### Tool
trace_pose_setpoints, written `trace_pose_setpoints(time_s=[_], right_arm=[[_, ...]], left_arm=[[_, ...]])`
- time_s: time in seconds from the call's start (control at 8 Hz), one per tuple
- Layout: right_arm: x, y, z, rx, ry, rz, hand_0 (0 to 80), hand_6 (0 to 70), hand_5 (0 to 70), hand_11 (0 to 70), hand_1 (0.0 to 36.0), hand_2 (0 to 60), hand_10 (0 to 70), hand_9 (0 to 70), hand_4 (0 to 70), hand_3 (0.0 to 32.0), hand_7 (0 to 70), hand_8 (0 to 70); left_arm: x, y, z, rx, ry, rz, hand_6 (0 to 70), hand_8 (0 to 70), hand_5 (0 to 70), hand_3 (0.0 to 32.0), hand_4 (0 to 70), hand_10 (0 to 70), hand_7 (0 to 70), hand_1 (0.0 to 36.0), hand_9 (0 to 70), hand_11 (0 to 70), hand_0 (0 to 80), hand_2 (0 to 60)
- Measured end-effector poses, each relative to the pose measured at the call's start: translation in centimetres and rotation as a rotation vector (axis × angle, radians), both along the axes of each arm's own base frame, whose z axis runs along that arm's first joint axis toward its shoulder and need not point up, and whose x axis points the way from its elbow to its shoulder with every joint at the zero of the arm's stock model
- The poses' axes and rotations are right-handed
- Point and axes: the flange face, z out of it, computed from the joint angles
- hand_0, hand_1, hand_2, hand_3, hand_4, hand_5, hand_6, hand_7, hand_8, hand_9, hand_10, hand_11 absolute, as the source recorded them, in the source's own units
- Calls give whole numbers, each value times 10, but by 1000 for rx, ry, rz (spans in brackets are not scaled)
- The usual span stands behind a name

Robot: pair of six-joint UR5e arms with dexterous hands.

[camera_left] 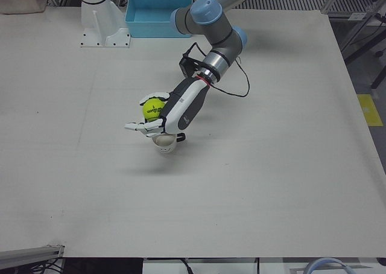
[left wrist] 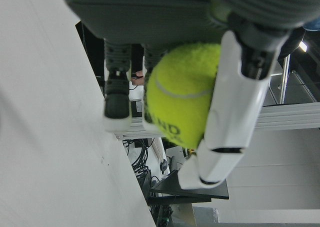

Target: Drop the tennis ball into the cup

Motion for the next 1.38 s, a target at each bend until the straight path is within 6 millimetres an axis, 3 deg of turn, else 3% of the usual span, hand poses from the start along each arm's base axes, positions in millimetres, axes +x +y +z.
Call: trace_pose_setpoints(time_s=[0.25, 1.12, 1.25, 1.38], right_arm=[[0, 0, 0, 0, 0, 0, 0, 0, 0, 0, 0, 0, 0, 0, 0, 0, 0, 0], [0, 0, 0, 0, 0, 0, 0, 0, 0, 0, 0, 0, 0, 0, 0, 0, 0, 0], [0, 0, 0, 0, 0, 0, 0, 0, 0, 0, 0, 0, 0, 0, 0, 0, 0, 0], [0, 0, 0, 0, 0, 0, 0, 0, 0, 0, 0, 0, 0, 0, 0, 0, 0, 0]], left_arm=[[1, 0, -2, 18, 9, 3, 26, 8, 83, 0, 11, 4, 0, 332, 24, 37, 564, 385], [-4, 4, 7, 23, 16, 3, 24, 0, 81, 0, 13, 0, 0, 343, 0, 28, 554, 452], [-8, 5, 3, 20, 26, 3, 25, 0, 84, 0, 12, 3, 0, 351, 0, 36, 562, 461], [-27, 1, 0, 9, 27, -28, 24, 0, 87, 0, 0, 5, 0, 359, 0, 39, 570, 462]])
